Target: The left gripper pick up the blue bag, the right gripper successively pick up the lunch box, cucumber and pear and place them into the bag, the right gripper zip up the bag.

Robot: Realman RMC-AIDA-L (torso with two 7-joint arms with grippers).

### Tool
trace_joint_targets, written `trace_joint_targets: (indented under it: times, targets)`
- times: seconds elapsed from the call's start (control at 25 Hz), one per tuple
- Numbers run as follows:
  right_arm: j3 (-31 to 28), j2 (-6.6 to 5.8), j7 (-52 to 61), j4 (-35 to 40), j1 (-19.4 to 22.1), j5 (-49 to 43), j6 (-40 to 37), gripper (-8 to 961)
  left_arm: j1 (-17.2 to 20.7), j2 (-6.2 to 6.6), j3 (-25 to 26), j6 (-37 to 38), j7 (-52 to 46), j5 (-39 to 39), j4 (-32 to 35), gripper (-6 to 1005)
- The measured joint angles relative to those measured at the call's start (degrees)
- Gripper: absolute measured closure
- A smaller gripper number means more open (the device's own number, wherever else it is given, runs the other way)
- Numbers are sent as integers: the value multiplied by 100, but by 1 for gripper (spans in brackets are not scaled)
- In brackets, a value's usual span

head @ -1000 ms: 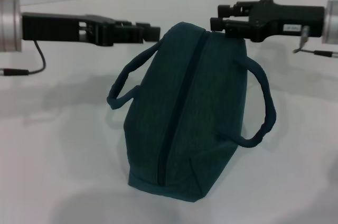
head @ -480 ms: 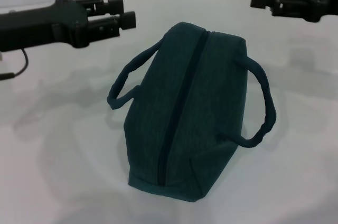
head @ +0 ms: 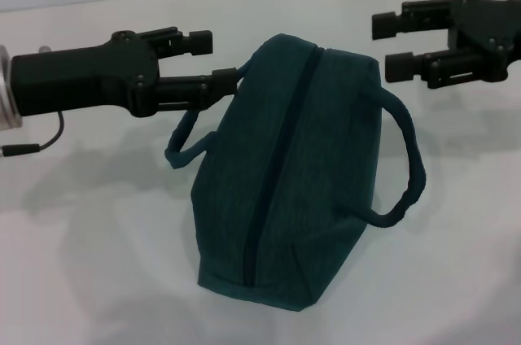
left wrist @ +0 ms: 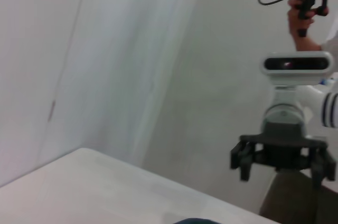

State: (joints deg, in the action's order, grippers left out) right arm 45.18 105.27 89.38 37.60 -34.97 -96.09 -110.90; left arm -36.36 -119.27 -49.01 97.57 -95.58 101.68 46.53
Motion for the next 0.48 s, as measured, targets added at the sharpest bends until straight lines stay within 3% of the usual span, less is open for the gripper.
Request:
trace_joint_targets:
  times: [0.48]
  targets:
    - [36, 42, 57, 2, -202, -487, -98, 218, -27, 7, -3, 140, -67, -73, -233, 149]
